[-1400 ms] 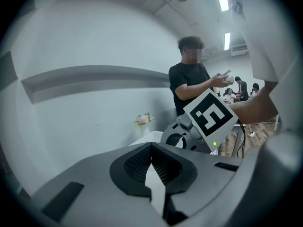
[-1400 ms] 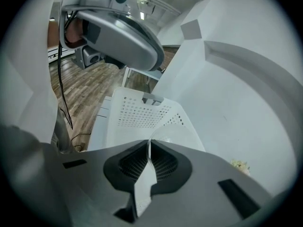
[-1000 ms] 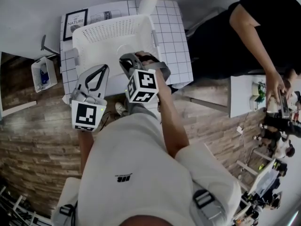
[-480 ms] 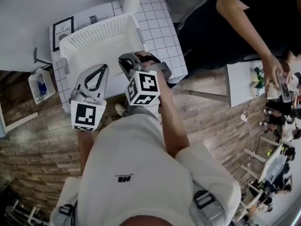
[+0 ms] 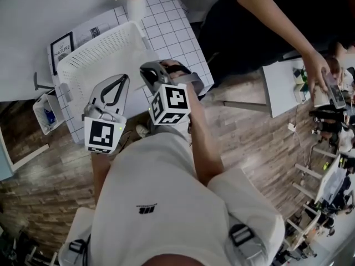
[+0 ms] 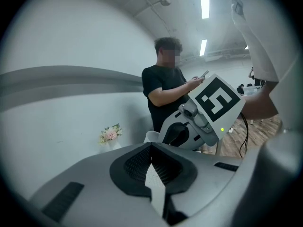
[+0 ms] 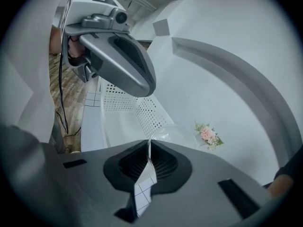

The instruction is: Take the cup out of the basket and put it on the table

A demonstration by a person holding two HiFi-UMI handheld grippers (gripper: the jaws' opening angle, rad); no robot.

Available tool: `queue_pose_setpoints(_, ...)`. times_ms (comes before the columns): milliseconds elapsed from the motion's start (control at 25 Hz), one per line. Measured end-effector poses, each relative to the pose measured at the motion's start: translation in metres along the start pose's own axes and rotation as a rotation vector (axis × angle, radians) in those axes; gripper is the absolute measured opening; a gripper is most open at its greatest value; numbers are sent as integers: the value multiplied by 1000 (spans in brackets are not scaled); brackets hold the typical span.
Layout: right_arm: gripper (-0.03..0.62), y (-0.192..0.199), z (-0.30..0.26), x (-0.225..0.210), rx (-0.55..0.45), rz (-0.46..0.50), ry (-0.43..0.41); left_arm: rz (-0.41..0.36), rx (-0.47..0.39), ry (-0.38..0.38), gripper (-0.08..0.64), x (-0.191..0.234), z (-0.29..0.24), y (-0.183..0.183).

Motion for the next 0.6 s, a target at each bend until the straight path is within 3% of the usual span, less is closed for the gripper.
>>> queue_pose_setpoints(600,21,47,11,-30,26,-89,53,-50,5,115,9,-20,-58,-12)
Point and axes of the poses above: the fingertips, and each gripper's own axes: z backward along the fingers, x to its left, y out of its underside, the point moved 2 cm from there along z, backward along the fingers, and after that the axes turned 6 degrees about -z, right-handed, at the moved point
